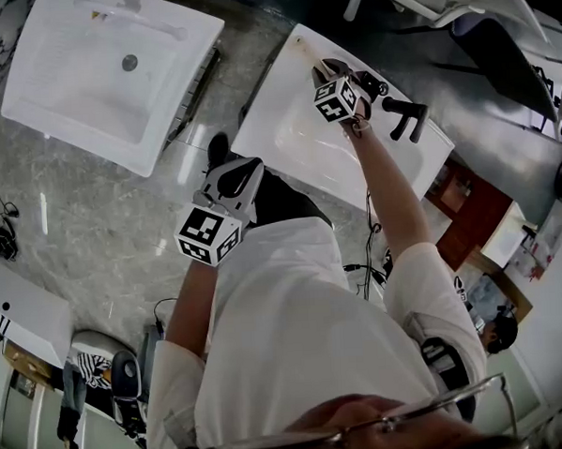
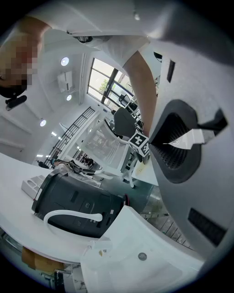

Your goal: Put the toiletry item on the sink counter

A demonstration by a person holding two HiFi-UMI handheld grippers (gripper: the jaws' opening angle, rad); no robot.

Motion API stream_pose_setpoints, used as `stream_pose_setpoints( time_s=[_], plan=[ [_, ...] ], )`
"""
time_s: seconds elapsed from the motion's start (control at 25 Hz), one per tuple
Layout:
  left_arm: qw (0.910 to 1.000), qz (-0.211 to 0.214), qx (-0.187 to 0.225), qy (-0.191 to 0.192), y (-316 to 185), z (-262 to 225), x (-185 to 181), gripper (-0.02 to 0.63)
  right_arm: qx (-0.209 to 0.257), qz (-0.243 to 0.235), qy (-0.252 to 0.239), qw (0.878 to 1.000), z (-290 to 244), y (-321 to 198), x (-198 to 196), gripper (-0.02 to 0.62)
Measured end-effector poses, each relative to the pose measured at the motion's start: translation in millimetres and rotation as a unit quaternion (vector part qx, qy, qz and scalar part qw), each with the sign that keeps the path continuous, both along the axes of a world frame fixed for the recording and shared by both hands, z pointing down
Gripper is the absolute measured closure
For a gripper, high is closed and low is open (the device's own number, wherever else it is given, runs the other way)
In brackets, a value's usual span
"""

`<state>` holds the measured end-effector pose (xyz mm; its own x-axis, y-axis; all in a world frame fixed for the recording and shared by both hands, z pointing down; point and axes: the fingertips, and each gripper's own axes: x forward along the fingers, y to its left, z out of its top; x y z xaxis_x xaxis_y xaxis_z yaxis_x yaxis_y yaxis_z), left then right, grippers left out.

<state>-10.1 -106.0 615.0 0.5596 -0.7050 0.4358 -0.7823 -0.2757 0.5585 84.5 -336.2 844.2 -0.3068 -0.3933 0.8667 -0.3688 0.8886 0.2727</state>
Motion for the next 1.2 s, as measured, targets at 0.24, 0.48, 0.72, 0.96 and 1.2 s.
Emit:
stream_pose_setpoints(
  time_s=[0.24, 0.48, 0.72, 0.96, 1.2],
  plan=[
    [1.0, 0.004, 0.002, 0.0, 2, -2, -1, 0.601, 0.006, 0.01, -0.003, 1.0, -10, -3, 3, 0.449],
    [0.9999, 0.009, 0.012, -0.003, -3, -8, -5, 0.601, 0.004, 0.038, -0.022, 0.999, -30, -1, 4, 0.449],
    [0.9995, 0.016, 0.025, -0.005, -10, -16, -16, 0.601, -0.001, 0.069, -0.044, 0.997, -52, 13, 5, 0.457],
    [0.9989, 0.035, 0.031, 0.0, -6, -22, -22, 0.601, -0.004, 0.115, -0.079, 0.99, -80, 38, 12, 0.479],
    [0.9969, 0.068, 0.038, 0.004, -5, -27, -25, 0.601, 0.004, 0.154, -0.099, 0.983, -112, 57, 23, 0.499]
  ],
)
